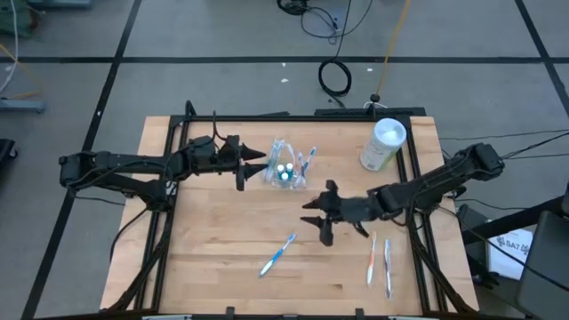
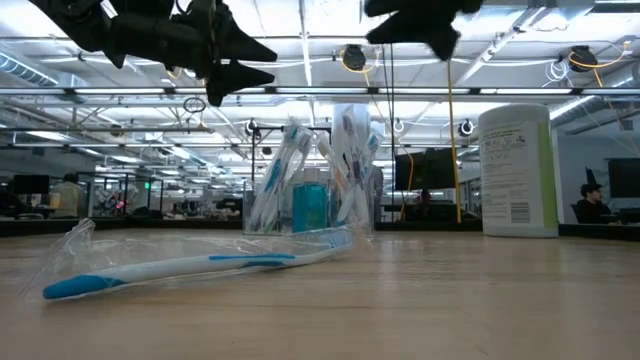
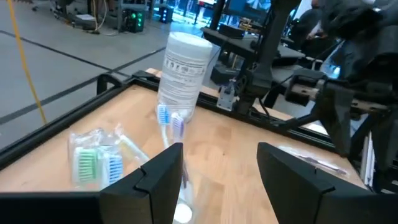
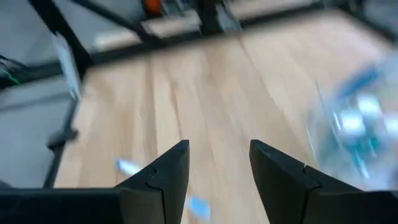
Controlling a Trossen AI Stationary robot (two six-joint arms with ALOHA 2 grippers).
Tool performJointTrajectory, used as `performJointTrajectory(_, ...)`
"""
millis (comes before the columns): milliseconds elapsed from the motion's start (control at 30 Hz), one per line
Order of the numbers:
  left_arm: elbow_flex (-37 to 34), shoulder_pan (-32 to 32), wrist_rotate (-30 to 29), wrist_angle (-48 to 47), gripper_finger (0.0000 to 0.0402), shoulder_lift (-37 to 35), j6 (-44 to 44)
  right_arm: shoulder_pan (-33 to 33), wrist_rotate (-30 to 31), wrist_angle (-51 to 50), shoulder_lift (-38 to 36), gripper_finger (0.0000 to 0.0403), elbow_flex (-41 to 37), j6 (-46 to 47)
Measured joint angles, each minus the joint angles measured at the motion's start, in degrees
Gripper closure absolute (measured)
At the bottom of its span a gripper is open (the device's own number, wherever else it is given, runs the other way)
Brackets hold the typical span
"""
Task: Pick & Place toothbrushing station
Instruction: Put the purple toothbrush into the right section of the transparent organizer
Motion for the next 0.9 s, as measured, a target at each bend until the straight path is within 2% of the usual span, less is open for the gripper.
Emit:
performJointTrajectory(100, 0.0, -0.2, 0.1, -0.1, 0.0188, 0.0, -0.1, 2.6, 2.3, -18.4, 1.2, 0.0243, 6.6, 10.9)
performJointTrajectory(167, 0.0, -0.3, 0.0, -1.0, 0.0188, 0.0, 0.0, 4.3, 2.2, -27.2, 1.4, 0.0243, 7.8, 19.8)
performJointTrajectory(367, 0.0, -0.4, -0.4, -2.5, 0.0188, 0.0, 1.4, 9.9, -3.7, -48.0, 1.4, 0.0243, 7.7, 49.0)
performJointTrajectory(433, 0.0, -0.4, -1.9, -3.0, 0.0188, 0.0, 1.8, 11.9, -7.3, -53.0, 1.4, 0.0243, 6.5, 59.8)
performJointTrajectory(567, 0.0, -0.3, -3.1, -3.8, 0.0188, 0.0, 1.5, 16.3, -18.0, -54.6, 1.4, 0.0243, 2.2, 78.6)
performJointTrajectory(700, 0.0, -0.4, -3.1, -4.3, 0.0188, 0.0, 1.5, 19.8, -28.7, -47.9, 1.4, 0.0243, -3.7, 92.3)
performJointTrajectory(833, 0.0, -0.4, -3.1, -4.3, 0.0188, 0.0, 1.5, 22.1, -34.9, -41.2, 1.4, 0.0243, -9.3, 99.3)
performJointTrajectory(900, 0.0, -0.4, -3.1, -4.3, 0.0188, 0.0, 1.5, 22.8, -35.3, -39.0, 1.4, 0.0243, -11.6, 101.4)
